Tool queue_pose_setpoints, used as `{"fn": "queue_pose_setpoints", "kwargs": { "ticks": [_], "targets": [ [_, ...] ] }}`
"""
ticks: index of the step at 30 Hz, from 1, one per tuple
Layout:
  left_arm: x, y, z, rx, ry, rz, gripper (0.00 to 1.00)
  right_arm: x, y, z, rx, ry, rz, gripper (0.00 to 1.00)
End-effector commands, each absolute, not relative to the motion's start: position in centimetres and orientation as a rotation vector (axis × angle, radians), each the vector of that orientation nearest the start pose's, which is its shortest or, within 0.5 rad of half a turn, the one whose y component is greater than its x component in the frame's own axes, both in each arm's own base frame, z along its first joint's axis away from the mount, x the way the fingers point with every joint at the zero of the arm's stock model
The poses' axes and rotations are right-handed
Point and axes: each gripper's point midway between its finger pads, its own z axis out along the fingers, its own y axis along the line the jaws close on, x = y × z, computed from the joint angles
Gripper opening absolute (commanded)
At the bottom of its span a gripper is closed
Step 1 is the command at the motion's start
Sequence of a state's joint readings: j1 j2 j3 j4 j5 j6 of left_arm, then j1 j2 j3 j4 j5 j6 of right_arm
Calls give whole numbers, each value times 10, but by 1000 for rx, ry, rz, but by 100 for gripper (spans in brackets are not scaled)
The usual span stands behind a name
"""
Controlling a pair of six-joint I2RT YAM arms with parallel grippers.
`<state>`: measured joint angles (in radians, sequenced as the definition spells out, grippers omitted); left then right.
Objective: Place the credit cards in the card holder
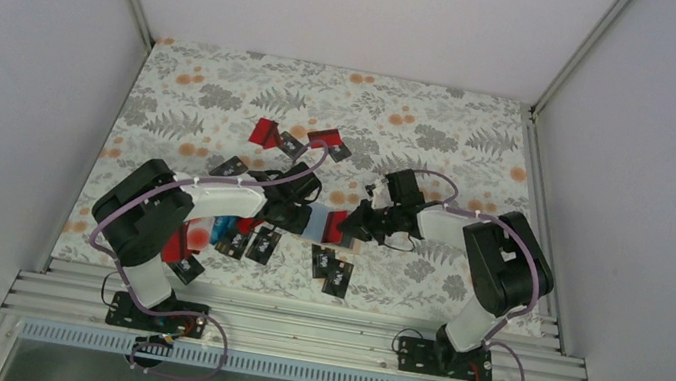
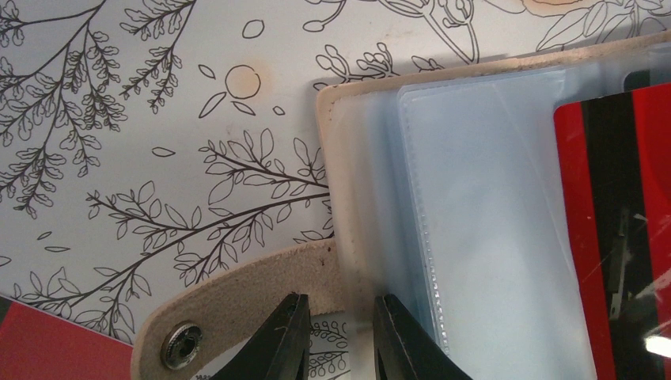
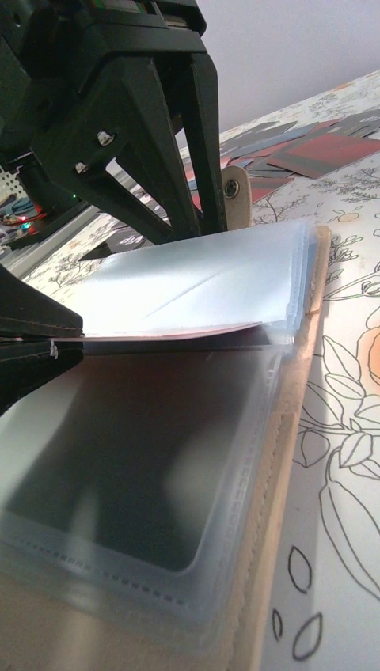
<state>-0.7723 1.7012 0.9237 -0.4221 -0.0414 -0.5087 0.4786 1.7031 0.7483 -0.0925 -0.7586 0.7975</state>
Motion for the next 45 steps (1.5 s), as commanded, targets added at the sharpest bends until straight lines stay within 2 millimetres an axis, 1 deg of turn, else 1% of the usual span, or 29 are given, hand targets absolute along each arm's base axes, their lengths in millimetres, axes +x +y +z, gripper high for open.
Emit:
{"fn": "queue_pose_setpoints", "kwargs": {
  "ticks": [1,7,10,15,23,33,45],
  "targets": [
    [263,-253,16,373,2789,-280,23,248,269,31,181,2889,1400,4],
    [261,-251,15,374,2792,-274,23,251,265,29,275,2883,1368,4],
    [261,-251,15,375,2793,-273,23,252,266,28,298,2872,1388,4],
    [261,-252,14,374,2793,-273,23,252,271,29,260,2855,1446,4],
    [261,-252,12,380,2798,-265,23,253,276,38,196,2819,1495,4],
    [261,-253,13,375,2797,-268,23,257,283,36,153,2811,1520,4],
    [261,-255,11,387,2802,-270,23,258,293,31,142,2821,1546,4]
  ]
}}
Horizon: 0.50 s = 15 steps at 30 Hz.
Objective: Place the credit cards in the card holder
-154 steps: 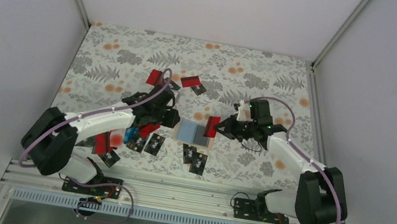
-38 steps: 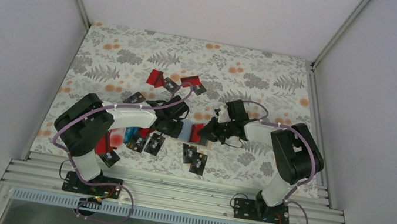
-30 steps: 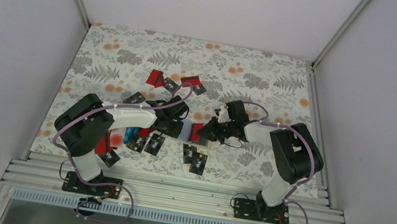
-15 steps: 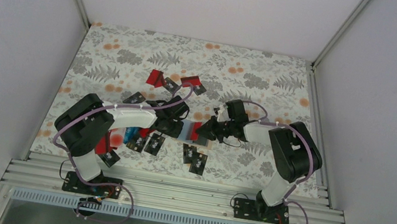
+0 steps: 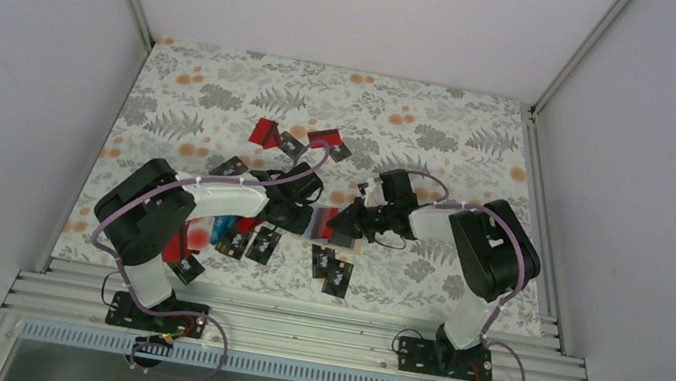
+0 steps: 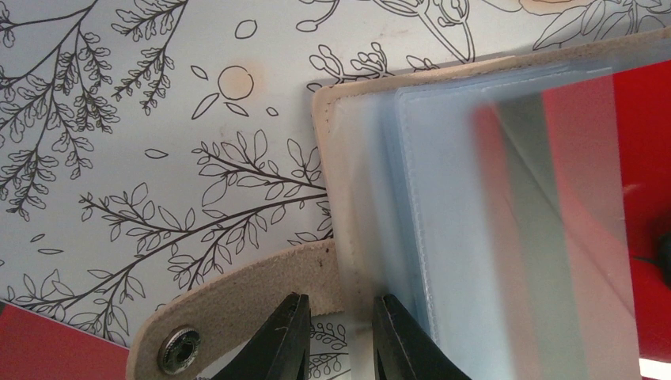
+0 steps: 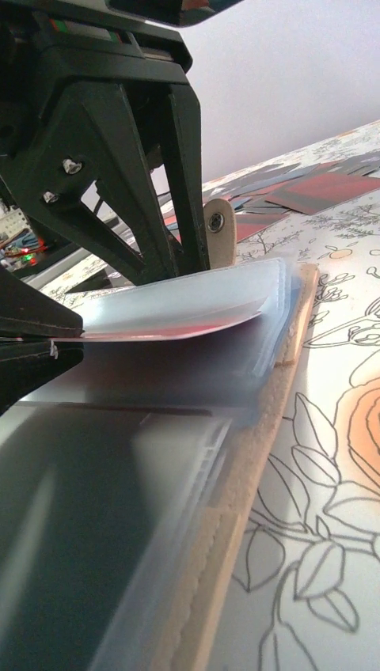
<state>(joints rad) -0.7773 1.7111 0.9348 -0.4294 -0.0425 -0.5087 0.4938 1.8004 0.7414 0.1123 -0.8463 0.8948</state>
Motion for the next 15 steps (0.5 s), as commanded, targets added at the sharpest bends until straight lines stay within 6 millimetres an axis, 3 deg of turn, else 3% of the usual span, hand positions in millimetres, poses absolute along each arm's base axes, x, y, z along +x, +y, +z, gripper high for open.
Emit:
{"fn": "queue_pose_setpoints", "kwargs": {
  "ticks": [1,15],
  "targets": [
    [261,-255,11,386,2802,-269,23,258,294,31,143,2823,1545,4],
    [260,-256,9,395,2806,-269,23,257,301,23,165,2844,1547,4]
  ]
}}
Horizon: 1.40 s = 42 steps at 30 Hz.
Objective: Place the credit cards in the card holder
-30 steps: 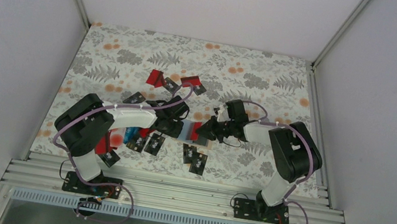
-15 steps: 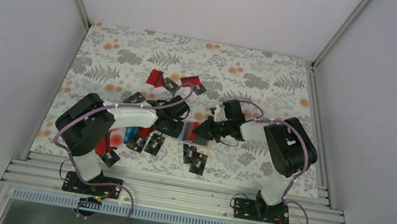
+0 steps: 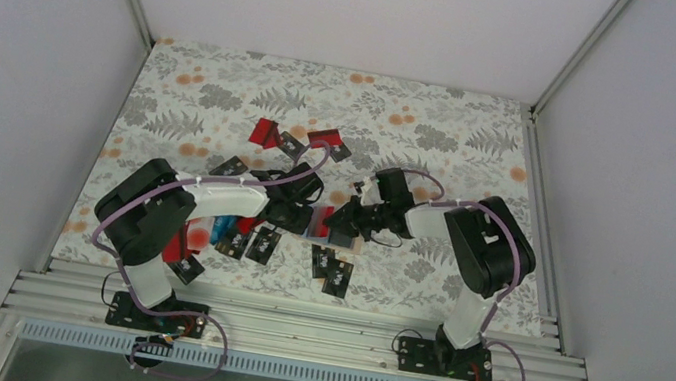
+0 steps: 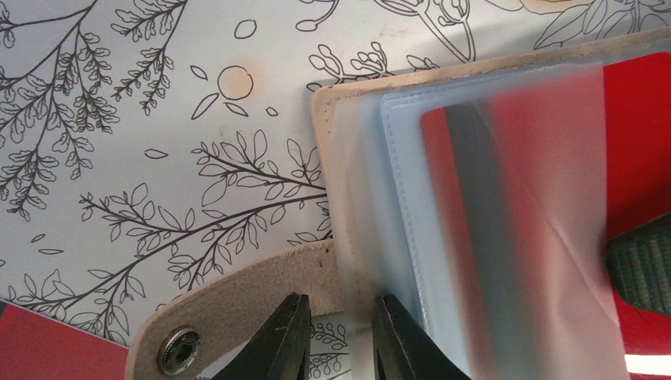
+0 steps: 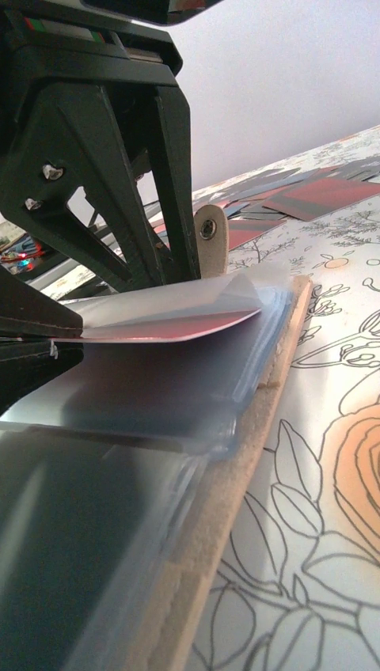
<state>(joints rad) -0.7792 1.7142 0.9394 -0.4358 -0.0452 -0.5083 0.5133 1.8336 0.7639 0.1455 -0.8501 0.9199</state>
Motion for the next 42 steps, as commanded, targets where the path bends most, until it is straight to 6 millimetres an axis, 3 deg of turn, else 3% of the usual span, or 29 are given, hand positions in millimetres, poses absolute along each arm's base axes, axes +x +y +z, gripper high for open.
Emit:
{"fn": "queue_pose_setpoints", "kwargs": {
  "ticks": [1,24,37,42],
  "targets": [
    [260,-256,9,395,2806,-268,23,257,301,22,166,2846,1548,4],
    [260,-257,9,401,2807,-267,23,247,304,14,171,2875,1539,4],
    [261,-255,12,396,2800,-245,23,255,295,40,51,2853,1390,28],
    [262,-254,14,395,2797,-243,23,257,296,48,1,2854,1376,44]
  ]
}}
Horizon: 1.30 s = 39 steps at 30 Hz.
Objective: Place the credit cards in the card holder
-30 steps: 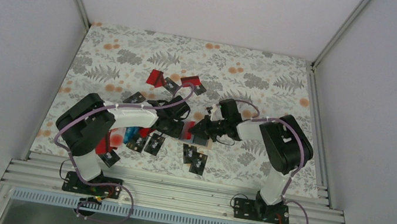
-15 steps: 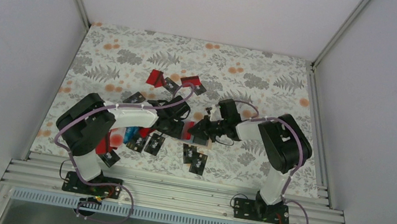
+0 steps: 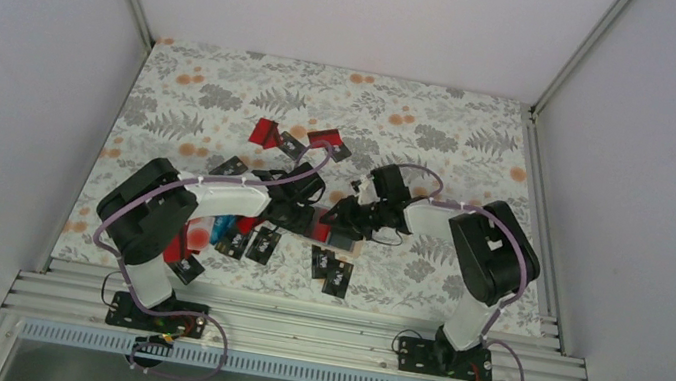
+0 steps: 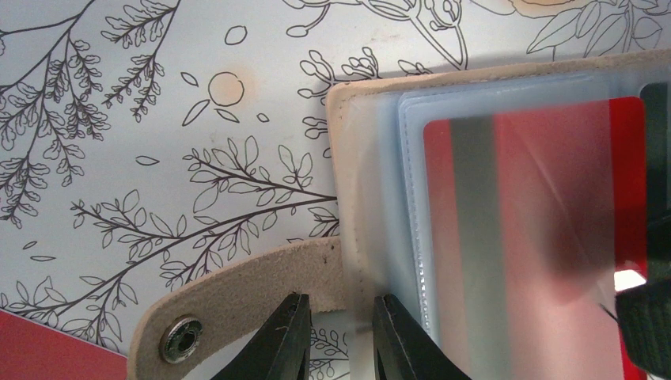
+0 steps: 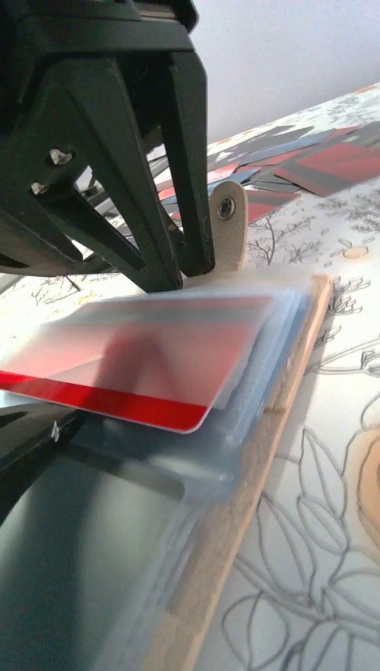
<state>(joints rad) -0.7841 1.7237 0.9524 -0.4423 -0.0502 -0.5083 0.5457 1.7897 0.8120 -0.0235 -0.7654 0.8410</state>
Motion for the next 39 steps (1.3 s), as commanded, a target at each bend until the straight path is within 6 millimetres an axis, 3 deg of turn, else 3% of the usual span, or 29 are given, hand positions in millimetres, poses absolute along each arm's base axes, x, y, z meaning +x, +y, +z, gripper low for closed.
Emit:
{"fn": "queue_pose_setpoints", "kwargs": {
  "ticks": [1,6,10,13,17,23,25,31,39],
  "targets": [
    [263,-254,15,392,2794,-241,23,257,295,49,-1,2858,1367,48],
    [262,-251,20,391,2789,-227,23,260,288,59,-47,2855,1276,69],
    [263,-247,28,382,2781,-207,23,261,285,70,-103,2832,1230,74],
    [266,-246,43,362,2756,-203,25,264,283,90,-158,2772,1217,73],
    [269,-247,64,347,2724,-224,32,266,281,97,-187,2737,1191,64],
    [266,-261,82,357,2704,-352,38,267,289,86,-217,2752,1210,46],
    [265,-270,82,368,2699,-427,38,267,294,85,-227,2751,1227,41],
    [256,-283,73,377,2732,-596,39,269,295,55,-204,2828,1149,22],
    [253,-279,56,355,2783,-590,45,263,289,29,-180,2895,1090,13]
  ]
}}
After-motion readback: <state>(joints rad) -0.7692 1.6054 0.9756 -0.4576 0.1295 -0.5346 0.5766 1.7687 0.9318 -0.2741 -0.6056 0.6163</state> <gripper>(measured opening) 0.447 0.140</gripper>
